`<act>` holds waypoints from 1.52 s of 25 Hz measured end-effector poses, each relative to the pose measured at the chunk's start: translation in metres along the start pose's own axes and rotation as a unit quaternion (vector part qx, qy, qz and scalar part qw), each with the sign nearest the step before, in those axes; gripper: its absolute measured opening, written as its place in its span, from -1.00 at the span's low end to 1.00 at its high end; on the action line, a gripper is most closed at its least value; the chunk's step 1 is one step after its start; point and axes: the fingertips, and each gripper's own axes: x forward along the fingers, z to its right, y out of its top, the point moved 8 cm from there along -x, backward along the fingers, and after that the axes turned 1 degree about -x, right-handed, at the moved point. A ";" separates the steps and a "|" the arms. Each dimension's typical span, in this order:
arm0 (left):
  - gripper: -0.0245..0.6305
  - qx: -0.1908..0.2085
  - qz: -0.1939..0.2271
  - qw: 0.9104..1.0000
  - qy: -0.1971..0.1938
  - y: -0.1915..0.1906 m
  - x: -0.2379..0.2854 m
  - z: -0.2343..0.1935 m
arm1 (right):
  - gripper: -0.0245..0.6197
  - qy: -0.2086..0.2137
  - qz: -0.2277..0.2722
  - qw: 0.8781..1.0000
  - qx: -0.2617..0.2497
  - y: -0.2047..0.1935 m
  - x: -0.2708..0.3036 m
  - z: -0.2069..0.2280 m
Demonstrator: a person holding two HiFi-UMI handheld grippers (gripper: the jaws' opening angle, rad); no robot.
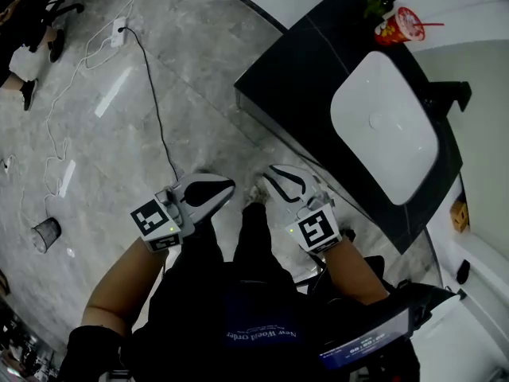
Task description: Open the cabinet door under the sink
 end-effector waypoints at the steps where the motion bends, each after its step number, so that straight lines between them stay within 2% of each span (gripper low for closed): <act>1: -0.93 0.001 -0.001 1.000 0.001 -0.010 -0.003 -0.005 | -0.68 -0.001 -0.008 1.000 -0.005 -0.007 0.009 -0.001; 5: -0.93 -0.015 -0.002 1.000 -0.002 -0.041 -0.011 -0.019 | -0.47 -0.019 -0.045 0.998 -0.025 -0.038 0.039 -0.003; 9: -0.93 -0.025 0.007 1.000 -0.001 -0.065 -0.020 -0.038 | -0.30 -0.058 -0.079 0.993 -0.062 -0.066 0.066 0.001; 13: -0.93 -0.025 0.011 1.000 -0.003 -0.081 -0.026 -0.051 | -0.15 -0.116 -0.086 0.983 -0.112 -0.081 0.087 0.011; 16: -0.93 -0.026 0.011 1.000 -0.006 -0.088 -0.030 -0.058 | -0.07 -0.169 -0.108 0.970 -0.137 -0.083 0.096 0.022; 19: -0.93 -0.025 0.010 1.000 -0.010 -0.094 -0.034 -0.061 | 0.02 -0.212 -0.134 0.950 -0.185 -0.085 0.107 0.030; 24: -0.93 -0.033 0.010 0.999 -0.019 -0.102 -0.040 -0.064 | 0.23 -0.279 -0.176 0.906 -0.264 -0.092 0.127 0.031; 30: -0.93 -0.037 0.004 0.999 -0.026 -0.107 -0.053 -0.068 | 0.36 -0.344 -0.221 0.859 -0.308 -0.098 0.145 0.032; 34: -0.93 -0.046 0.000 0.999 -0.026 -0.111 -0.061 -0.072 | 0.37 -0.385 -0.248 0.820 -0.342 -0.102 0.150 0.033; 38: -0.93 -0.050 -0.008 0.998 -0.033 -0.115 -0.064 -0.070 | 0.37 -0.413 -0.257 0.807 -0.336 -0.098 0.154 0.042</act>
